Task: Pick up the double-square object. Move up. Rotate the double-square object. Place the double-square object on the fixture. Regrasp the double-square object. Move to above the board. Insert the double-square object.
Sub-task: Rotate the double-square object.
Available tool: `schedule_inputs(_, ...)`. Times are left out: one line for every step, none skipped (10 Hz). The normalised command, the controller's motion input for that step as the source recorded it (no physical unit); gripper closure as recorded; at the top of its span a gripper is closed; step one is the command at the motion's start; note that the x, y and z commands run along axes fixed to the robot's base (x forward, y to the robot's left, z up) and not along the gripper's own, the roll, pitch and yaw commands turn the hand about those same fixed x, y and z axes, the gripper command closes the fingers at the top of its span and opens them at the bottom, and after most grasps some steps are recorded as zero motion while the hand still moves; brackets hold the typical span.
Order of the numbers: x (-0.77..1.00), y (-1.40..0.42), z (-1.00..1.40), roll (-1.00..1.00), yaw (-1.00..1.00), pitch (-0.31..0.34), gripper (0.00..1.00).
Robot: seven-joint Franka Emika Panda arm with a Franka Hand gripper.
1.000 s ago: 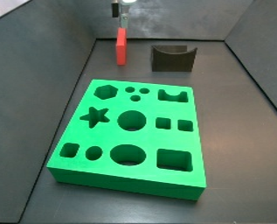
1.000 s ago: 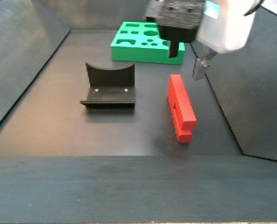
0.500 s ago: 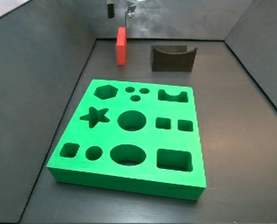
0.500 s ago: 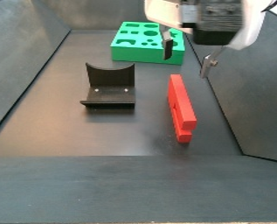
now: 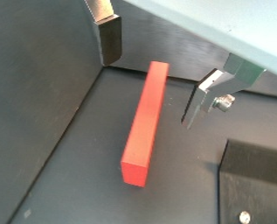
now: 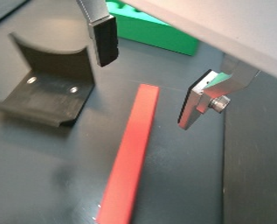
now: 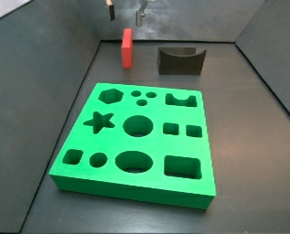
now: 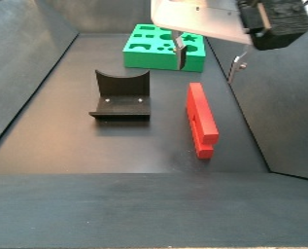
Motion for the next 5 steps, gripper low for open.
schedule_inputs(0.03,0.00,-0.02,0.00,1.00,-0.022,0.00)
schedule_inputs(0.03,0.00,-0.02,0.01,1.00,-0.027,0.00)
schedule_inputs(0.03,0.00,-0.02,0.01,1.00,-0.030,0.00)
schedule_inputs(0.03,0.00,-0.02,0.01,1.00,-0.040,0.00)
schedule_inputs(0.03,0.00,-0.02,0.01,0.76,-0.043,0.00)
